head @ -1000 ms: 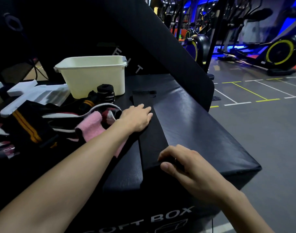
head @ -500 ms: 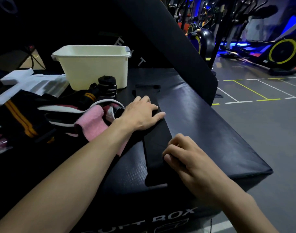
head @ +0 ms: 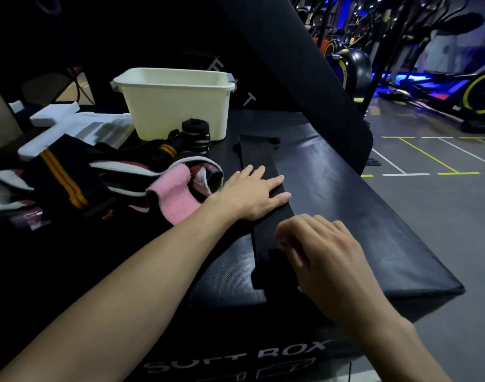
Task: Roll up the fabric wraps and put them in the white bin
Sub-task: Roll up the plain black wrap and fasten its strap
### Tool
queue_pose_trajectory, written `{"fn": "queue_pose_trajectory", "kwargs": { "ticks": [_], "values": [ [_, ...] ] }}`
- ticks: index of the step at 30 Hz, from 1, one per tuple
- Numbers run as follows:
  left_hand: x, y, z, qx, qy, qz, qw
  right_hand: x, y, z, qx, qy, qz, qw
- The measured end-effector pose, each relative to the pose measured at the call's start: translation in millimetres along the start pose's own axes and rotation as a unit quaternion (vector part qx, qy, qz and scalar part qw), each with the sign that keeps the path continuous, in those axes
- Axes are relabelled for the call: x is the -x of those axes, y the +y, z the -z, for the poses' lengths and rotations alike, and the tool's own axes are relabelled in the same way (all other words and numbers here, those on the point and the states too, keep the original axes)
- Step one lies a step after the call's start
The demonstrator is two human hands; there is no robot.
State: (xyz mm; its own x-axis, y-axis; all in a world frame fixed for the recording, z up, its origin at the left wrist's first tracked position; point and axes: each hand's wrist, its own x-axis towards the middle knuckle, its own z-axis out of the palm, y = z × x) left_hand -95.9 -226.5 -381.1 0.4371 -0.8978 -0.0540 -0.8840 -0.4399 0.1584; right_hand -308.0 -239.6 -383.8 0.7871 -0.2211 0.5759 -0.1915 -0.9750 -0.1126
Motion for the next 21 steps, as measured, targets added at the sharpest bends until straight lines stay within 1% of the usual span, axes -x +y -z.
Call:
{"fn": "queue_pose_trajectory", "kwargs": {
  "ticks": [2, 4, 7, 11, 16, 21],
  "values": [
    [0, 0, 0, 0.007, 0.003, 0.001, 1.000, 4, -1, -3, -0.003, 0.042, 0.016, 0.999],
    [1, 0, -1, 0.011, 0.007, 0.003, 1.000, 9, 3, -3, -0.014, 0.061, 0.049, 0.997],
    [1, -1, -2, 0.012, 0.011, 0.005, 1.000, 14, 12, 1, -0.045, 0.022, 0.090, 0.995],
    [0, -1, -2, 0.013, 0.019, 0.004, 1.000, 16, 24, -2, -0.051, -0.027, 0.075, 0.995],
    [0, -1, -1, 0.020, 0.031, 0.010, 0.999, 9, 27, -5, -0.045, -0.044, 0.067, 0.996],
    [-1, -3, 1, 0.034, 0.027, 0.013, 0.999, -1, 22, 5, -0.063, -0.086, 0.040, 0.993]
  ]
}}
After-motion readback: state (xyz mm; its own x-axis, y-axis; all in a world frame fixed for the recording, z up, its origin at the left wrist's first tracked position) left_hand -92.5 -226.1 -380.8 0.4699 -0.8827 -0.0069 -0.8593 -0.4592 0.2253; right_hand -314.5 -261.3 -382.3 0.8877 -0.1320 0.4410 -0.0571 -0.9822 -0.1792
